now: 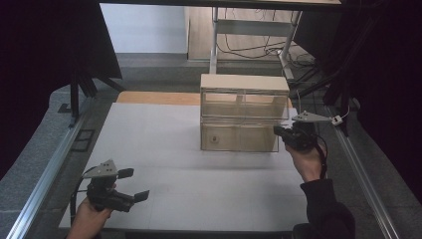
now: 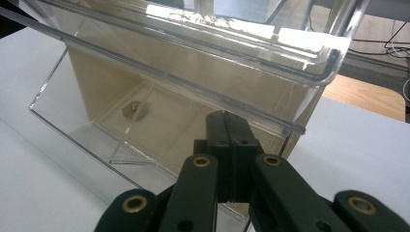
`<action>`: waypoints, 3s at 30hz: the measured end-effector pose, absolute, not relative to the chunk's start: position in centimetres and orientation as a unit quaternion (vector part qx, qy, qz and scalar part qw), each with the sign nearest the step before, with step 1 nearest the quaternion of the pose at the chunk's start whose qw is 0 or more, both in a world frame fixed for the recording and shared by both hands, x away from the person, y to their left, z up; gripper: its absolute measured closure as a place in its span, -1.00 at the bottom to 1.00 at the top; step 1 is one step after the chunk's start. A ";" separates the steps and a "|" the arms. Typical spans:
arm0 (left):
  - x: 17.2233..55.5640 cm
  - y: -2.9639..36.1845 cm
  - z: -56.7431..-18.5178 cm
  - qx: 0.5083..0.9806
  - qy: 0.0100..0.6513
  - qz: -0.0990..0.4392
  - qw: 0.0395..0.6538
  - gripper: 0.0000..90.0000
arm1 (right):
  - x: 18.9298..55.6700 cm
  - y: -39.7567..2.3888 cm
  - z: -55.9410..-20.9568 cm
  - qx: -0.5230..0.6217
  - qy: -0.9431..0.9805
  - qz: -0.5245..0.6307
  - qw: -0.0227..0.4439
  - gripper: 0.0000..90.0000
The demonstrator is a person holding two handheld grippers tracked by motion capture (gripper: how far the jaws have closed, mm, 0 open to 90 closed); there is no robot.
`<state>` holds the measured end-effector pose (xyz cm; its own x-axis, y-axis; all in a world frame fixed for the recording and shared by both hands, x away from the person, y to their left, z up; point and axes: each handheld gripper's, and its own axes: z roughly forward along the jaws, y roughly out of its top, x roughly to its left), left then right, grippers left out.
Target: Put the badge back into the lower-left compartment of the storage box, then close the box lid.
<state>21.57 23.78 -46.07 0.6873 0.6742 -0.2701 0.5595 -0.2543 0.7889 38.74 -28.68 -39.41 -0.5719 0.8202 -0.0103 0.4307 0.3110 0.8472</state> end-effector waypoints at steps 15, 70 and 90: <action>18.8 26.2 -48.0 0.784 0.432 0.071 0.440 -1.00 | 38.7 -28.8 -39.4 0.403 0.777 0.426 0.228 0.99; 18.8 25.8 -48.0 0.793 0.437 0.078 0.418 -1.00 | 36.5 -29.4 -41.8 0.407 0.797 0.402 0.194 0.99; 18.7 25.7 -48.0 0.793 0.438 0.081 0.416 -1.00 | 36.4 -29.6 -43.6 0.404 0.811 0.379 0.190 0.99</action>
